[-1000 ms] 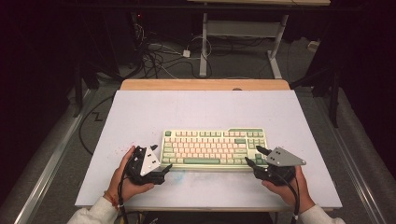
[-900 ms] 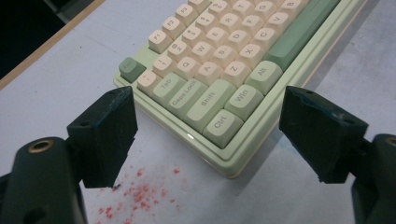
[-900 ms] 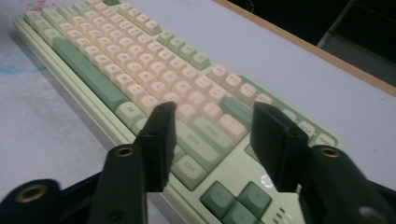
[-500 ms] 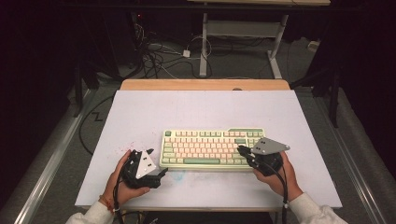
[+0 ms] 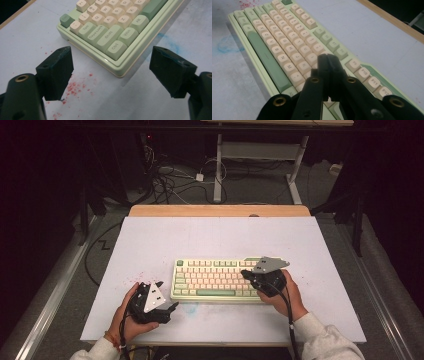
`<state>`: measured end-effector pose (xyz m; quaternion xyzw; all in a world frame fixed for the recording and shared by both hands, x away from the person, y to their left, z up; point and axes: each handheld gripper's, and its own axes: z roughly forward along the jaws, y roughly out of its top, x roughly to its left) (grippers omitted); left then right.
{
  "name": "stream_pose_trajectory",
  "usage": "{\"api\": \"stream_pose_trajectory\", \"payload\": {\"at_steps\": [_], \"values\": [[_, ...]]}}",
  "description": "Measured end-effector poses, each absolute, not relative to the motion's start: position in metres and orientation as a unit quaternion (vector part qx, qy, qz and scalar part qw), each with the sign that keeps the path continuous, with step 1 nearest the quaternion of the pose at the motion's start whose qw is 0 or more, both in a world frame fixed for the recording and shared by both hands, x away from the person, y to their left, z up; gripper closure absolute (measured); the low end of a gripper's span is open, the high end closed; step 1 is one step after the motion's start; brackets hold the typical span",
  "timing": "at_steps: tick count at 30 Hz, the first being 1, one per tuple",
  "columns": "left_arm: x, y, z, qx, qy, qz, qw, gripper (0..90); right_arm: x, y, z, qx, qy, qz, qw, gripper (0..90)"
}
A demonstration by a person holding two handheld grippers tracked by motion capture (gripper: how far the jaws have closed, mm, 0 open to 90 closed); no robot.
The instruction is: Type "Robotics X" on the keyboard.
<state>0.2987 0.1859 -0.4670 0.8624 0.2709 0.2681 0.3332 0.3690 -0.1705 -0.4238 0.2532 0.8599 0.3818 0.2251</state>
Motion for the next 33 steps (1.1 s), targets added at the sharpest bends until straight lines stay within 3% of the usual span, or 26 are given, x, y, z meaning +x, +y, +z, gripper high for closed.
{"api": "stream_pose_trajectory", "payload": {"at_steps": [26,33], "values": [[0.300,0.186,-0.470,0.868,0.268,0.261,0.326,18.1,0.399,-0.135,-0.452,0.266,0.886,0.317,0.207,90.0],[0.300,0.186,-0.470,0.868,0.269,0.260,0.326,18.1,0.394,-0.140,-0.444,0.268,0.874,0.345,0.215,90.0]]}}
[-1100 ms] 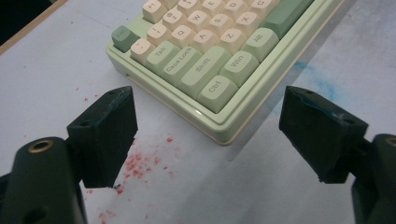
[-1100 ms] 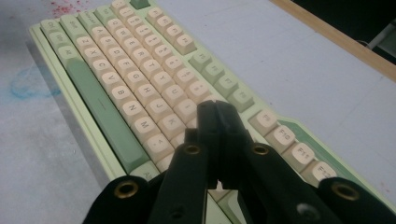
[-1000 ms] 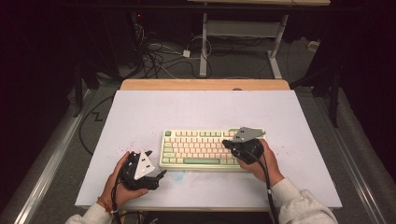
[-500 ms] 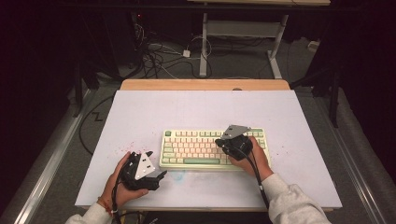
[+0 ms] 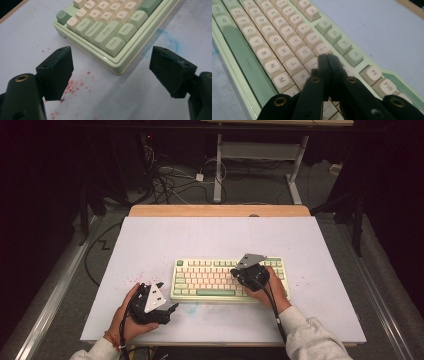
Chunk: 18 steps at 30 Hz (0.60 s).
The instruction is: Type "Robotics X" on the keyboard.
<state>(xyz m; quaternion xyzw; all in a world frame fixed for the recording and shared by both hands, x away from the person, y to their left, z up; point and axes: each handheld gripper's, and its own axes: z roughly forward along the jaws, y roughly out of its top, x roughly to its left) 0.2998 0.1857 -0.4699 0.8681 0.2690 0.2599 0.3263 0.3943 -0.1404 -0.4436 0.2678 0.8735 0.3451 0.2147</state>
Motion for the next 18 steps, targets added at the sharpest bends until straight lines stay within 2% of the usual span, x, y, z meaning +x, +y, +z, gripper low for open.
{"api": "stream_pose_trajectory", "payload": {"at_steps": [3,7,10,16,18], "values": [[0.300,0.184,-0.471,0.869,0.269,0.259,0.324,18.1,0.391,-0.143,-0.441,0.269,0.868,0.358,0.216,88.1],[0.300,0.184,-0.470,0.869,0.270,0.260,0.323,19.3,0.386,-0.146,-0.437,0.263,0.862,0.373,0.220,81.0],[0.299,0.186,-0.470,0.866,0.269,0.259,0.332,22.4,0.381,-0.149,-0.434,0.259,0.854,0.393,0.222,72.2],[0.299,0.186,-0.471,0.869,0.270,0.255,0.328,22.4,0.368,-0.153,-0.428,0.245,0.845,0.415,0.232,46.8],[0.300,0.186,-0.471,0.868,0.271,0.254,0.329,22.5,0.364,-0.155,-0.426,0.243,0.840,0.422,0.238,43.0]]}}
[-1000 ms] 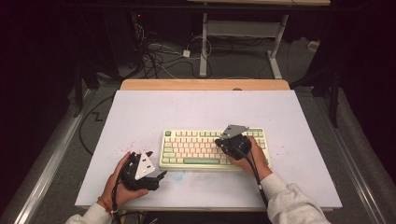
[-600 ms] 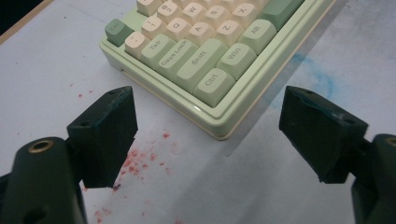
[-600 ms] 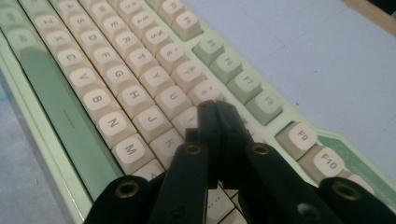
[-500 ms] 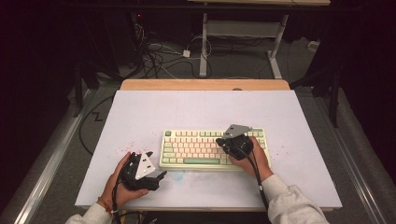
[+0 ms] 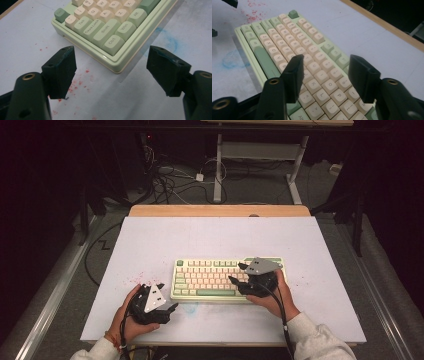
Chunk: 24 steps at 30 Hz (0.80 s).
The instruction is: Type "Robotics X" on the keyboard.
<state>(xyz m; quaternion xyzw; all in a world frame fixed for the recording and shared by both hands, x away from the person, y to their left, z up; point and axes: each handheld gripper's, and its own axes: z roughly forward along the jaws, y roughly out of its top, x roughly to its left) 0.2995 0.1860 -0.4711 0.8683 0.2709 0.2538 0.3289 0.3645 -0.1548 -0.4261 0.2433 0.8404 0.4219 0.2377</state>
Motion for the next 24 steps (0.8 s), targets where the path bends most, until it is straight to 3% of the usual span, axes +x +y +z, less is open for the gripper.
{"api": "stream_pose_trajectory", "payload": {"at_steps": [9,17,24], "values": [[0.300,0.186,-0.471,0.867,0.275,0.248,0.333,22.1,0.348,-0.170,-0.421,0.254,0.817,0.443,0.268,23.8],[0.300,0.187,-0.466,0.861,0.280,0.246,0.345,23.5,0.334,-0.189,-0.421,0.265,0.807,0.444,0.285,21.0],[0.301,0.189,-0.461,0.856,0.285,0.241,0.356,34.9,0.321,-0.208,-0.422,0.273,0.797,0.448,0.300,21.5]]}}
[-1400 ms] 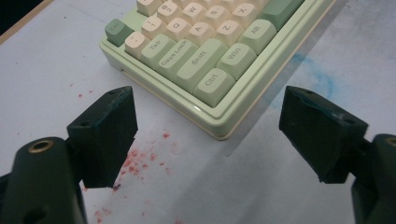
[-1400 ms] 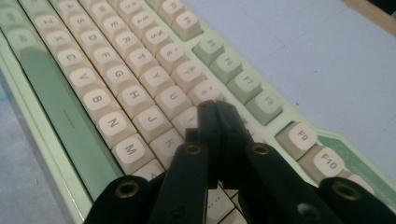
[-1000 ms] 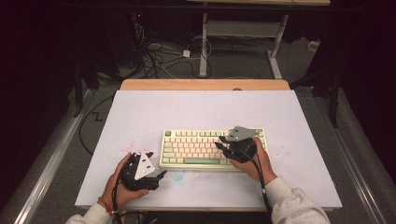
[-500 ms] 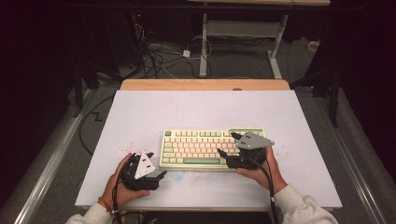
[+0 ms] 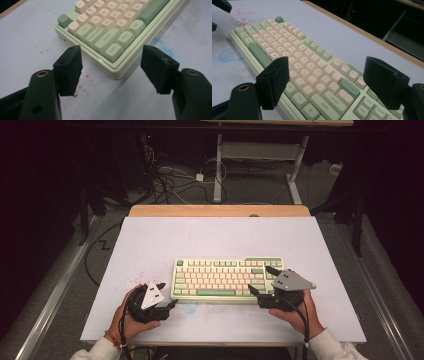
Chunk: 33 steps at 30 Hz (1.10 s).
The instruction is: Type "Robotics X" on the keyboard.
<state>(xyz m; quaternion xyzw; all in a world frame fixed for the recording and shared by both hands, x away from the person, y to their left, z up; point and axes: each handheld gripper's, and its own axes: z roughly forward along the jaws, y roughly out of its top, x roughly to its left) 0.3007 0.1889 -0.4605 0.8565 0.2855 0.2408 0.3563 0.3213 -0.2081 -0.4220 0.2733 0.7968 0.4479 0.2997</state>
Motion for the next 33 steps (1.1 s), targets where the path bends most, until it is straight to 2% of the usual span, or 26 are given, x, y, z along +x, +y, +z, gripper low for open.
{"api": "stream_pose_trajectory", "payload": {"at_steps": [6,13,17,33], "values": [[0.303,0.190,-0.456,0.853,0.302,0.221,0.363,46.7,0.311,-0.221,-0.425,0.276,0.795,0.442,0.312,21.9],[0.313,0.189,-0.448,0.853,0.311,0.196,0.371,75.2,0.301,-0.232,-0.431,0.281,0.799,0.430,0.313,22.4],[0.319,0.182,-0.442,0.860,0.306,0.193,0.360,85.7,0.296,-0.234,-0.437,0.284,0.805,0.420,0.307,22.4],[0.362,0.115,-0.428,0.894,0.266,0.163,0.321,87.2,0.290,-0.235,-0.444,0.276,0.817,0.405,0.302,22.6]]}}
